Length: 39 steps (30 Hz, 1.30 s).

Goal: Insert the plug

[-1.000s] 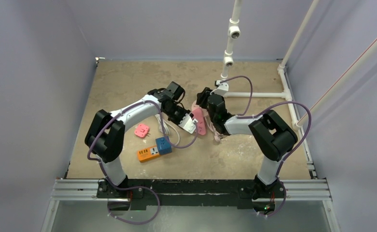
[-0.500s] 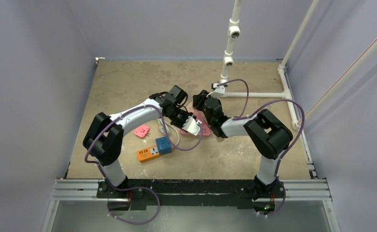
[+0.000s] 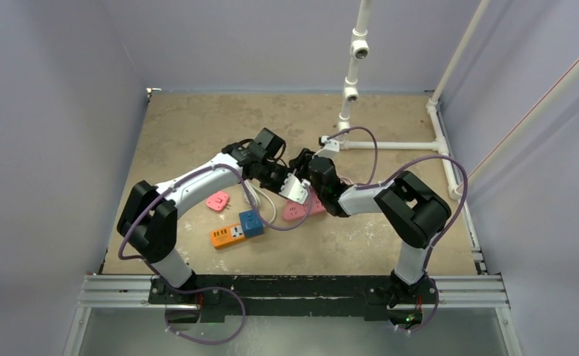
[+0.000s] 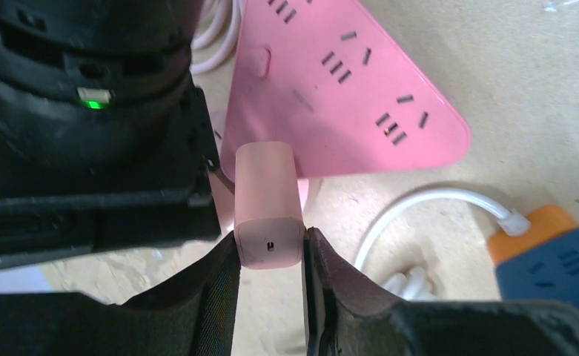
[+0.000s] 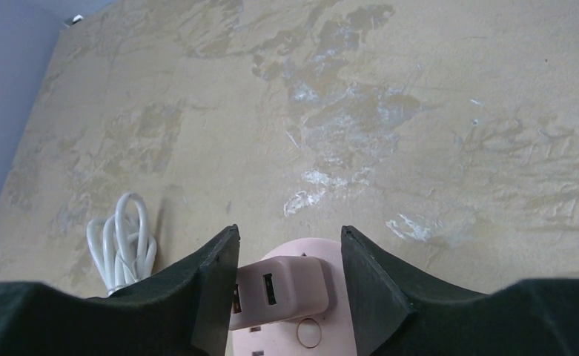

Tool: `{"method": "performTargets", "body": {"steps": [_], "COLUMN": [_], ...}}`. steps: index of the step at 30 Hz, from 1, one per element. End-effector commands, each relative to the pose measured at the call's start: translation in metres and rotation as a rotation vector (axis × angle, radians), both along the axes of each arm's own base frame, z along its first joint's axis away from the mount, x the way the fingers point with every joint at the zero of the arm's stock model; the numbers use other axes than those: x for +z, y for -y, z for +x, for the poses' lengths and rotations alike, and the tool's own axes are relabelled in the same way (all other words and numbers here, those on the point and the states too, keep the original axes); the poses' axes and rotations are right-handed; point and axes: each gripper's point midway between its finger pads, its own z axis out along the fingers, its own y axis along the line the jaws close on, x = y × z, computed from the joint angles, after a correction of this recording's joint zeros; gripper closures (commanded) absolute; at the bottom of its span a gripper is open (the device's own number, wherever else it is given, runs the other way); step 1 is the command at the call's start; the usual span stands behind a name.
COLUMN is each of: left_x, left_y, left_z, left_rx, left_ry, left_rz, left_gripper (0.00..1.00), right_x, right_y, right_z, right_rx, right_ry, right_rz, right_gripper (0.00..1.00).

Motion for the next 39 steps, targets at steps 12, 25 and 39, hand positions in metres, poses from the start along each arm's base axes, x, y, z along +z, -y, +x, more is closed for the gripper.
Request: {"method": "performTargets", "body": {"steps": [12,25,39], "left_x": [0.085,0.168,0.241], "left_y": [-0.016,-0.026,-0.031], "left_z": [-0.011,-0.039,-0.080], "left_rx": [0.334,0.424,0.235], "left_ry": [-0.153,-0.797,-0.857], "left_rz": [-0.059,-0.468,-0.526], "left_gripper": [1.00,1.00,1.00], "right_x": [0.110,0.314,0.336], "right_y": [0.033,0.051,-0.002], "right_z": [-0.001,-0.142,-0.154], "right_rx": [-0.070,0.470,0.819], "right_ry": [0.098,0.799,0.874], "right_rz": [-0.019,0.107,0.004], "right_gripper": [0.30,0.32,0.34]}}
